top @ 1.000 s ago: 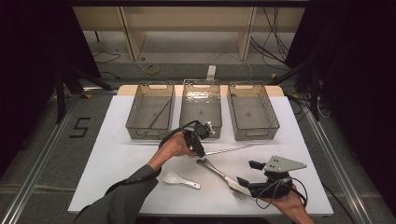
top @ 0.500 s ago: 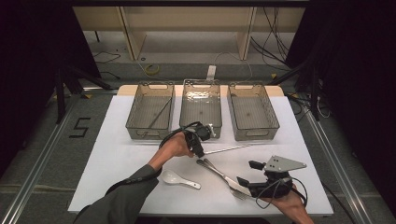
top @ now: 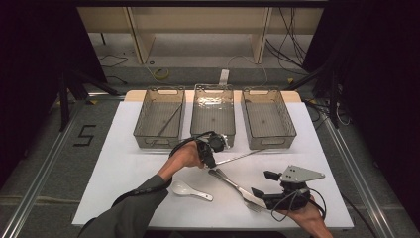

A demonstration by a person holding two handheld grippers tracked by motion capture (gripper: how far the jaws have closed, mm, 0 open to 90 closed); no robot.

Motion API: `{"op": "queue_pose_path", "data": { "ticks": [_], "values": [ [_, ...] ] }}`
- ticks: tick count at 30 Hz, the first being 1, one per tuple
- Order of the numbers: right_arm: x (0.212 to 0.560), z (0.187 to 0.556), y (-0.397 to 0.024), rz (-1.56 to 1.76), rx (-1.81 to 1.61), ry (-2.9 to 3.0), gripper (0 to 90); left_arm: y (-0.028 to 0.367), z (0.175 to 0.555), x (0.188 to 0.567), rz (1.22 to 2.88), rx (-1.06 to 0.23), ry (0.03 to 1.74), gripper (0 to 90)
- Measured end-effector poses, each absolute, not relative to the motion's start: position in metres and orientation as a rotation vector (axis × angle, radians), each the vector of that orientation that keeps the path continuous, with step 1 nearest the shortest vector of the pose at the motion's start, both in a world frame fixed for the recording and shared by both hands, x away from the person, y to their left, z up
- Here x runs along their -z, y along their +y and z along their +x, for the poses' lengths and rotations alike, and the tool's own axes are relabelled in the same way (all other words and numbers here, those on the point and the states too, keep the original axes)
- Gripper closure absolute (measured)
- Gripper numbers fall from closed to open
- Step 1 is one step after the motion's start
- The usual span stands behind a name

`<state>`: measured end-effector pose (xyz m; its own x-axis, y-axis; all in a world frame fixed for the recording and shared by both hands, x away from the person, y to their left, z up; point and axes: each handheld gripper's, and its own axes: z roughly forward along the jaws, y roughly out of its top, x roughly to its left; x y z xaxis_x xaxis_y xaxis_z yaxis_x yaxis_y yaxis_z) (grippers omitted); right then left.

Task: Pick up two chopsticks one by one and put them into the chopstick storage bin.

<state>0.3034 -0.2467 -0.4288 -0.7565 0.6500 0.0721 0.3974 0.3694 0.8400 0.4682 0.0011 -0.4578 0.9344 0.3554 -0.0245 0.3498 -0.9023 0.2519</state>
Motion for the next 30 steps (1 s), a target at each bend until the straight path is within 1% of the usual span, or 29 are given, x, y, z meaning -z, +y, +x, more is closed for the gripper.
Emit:
{"op": "queue_pose_path", "data": {
  "ticks": [17, 30],
  "values": [
    [0.429, 0.304, -0.247, 0.936, -1.335, 2.363, 28.4, 0.002, 0.462, 0.450, 2.844, -0.016, 0.451, 83.9],
    [0.429, 0.304, -0.247, 0.941, -1.340, 2.362, 28.7, 0.006, 0.447, 0.422, 2.801, -0.022, 0.402, 84.0]
  ]
}}
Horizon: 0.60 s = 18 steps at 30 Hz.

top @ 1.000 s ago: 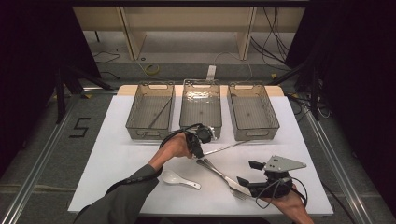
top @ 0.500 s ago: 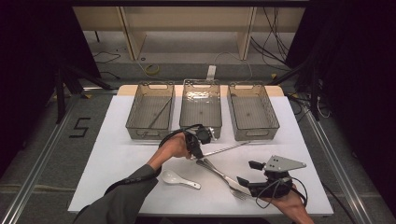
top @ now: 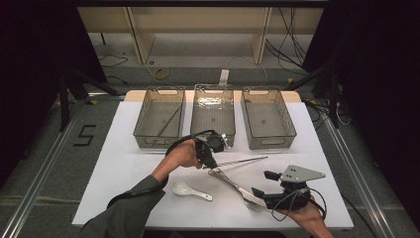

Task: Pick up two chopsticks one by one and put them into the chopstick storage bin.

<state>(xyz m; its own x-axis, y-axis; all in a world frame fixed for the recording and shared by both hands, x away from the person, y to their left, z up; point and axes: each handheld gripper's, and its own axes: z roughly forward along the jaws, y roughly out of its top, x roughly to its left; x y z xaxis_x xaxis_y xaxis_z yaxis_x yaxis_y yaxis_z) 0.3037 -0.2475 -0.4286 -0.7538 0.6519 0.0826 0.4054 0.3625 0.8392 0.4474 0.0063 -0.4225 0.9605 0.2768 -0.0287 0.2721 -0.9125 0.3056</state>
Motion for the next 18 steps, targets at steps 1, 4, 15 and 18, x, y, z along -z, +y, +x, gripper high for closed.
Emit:
{"op": "queue_pose_path", "data": {
  "ticks": [1, 4, 15, 18],
  "values": [
    [0.429, 0.304, -0.247, 0.941, -1.339, 2.362, 28.9, 0.007, 0.446, 0.420, 2.795, -0.023, 0.404, 84.1],
    [0.429, 0.304, -0.248, 0.942, -1.339, 2.363, 28.9, 0.009, 0.443, 0.414, 2.782, -0.029, 0.395, 84.1],
    [0.429, 0.305, -0.248, 0.944, -1.336, 2.364, 28.9, 0.024, 0.437, 0.390, 2.694, -0.046, 0.414, 84.0],
    [0.430, 0.305, -0.248, 0.950, -1.337, 2.364, 29.0, 0.034, 0.436, 0.378, 2.658, -0.039, 0.420, 84.1]
  ]
}}
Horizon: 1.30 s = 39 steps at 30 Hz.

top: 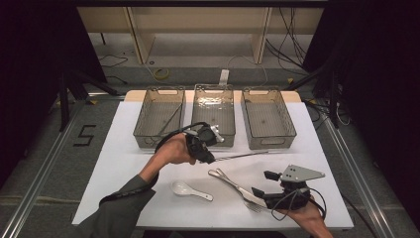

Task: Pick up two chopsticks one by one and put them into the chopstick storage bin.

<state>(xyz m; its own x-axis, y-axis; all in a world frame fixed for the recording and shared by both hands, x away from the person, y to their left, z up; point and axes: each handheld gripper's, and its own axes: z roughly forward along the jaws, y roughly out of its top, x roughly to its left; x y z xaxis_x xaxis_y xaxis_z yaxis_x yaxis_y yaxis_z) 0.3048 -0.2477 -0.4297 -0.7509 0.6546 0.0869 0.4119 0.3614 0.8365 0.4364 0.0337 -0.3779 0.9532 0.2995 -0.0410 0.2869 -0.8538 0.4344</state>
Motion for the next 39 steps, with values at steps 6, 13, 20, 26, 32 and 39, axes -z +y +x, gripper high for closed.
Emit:
{"op": "queue_pose_path", "data": {
  "ticks": [6, 13, 20, 26, 32, 39],
  "values": [
    [0.430, 0.305, -0.248, 0.951, -1.336, 2.365, 28.9, 0.057, 0.439, 0.352, 2.591, -0.065, 0.464, 84.0],
    [0.430, 0.305, -0.248, 0.957, -1.335, 2.364, 28.9, 0.092, 0.455, 0.330, 2.490, -0.111, 0.582, 84.0],
    [0.430, 0.306, -0.248, 0.957, -1.334, 2.365, 28.9, 0.133, 0.474, 0.318, 2.381, -0.158, 0.726, 84.0],
    [0.430, 0.306, -0.248, 0.956, -1.339, 2.359, 28.9, 0.160, 0.492, 0.316, 2.314, -0.223, 0.859, 84.0],
    [0.430, 0.306, -0.249, 0.961, -1.343, 2.357, 28.5, 0.178, 0.508, 0.322, 2.266, -0.241, 0.969, 84.0],
    [0.430, 0.306, -0.249, 0.961, -1.344, 2.359, 27.9, 0.197, 0.523, 0.330, 2.213, -0.265, 1.089, 83.9]
  ]
}}
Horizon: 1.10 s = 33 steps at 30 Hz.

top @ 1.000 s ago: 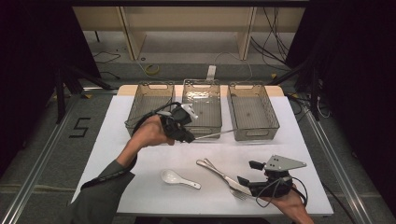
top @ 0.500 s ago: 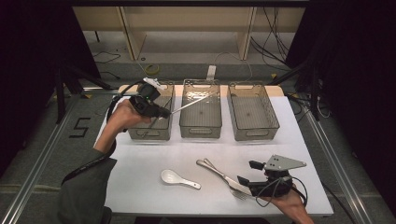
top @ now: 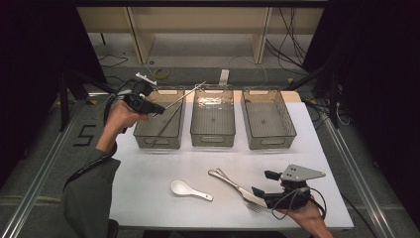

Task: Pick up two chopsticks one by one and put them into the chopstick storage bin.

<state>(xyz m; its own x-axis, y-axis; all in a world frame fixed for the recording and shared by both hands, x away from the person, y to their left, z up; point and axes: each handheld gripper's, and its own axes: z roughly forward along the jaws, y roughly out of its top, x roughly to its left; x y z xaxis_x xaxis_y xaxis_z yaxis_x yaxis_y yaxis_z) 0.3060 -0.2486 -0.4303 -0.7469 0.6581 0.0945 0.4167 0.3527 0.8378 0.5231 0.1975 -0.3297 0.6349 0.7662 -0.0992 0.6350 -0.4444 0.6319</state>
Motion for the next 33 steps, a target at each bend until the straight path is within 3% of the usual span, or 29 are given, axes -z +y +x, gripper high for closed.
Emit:
{"op": "queue_pose_path", "data": {
  "ticks": [10, 33],
  "values": [
    [0.430, 0.306, -0.248, 0.963, -1.343, 2.363, 27.9, 0.223, 0.535, 0.346, 2.151, -0.312, 1.248, 83.9],
    [0.431, 0.307, -0.249, 0.964, -1.338, 2.369, 28.0, 0.245, 0.544, 0.388, 2.184, -0.315, 1.397, 83.7]
  ]
}}
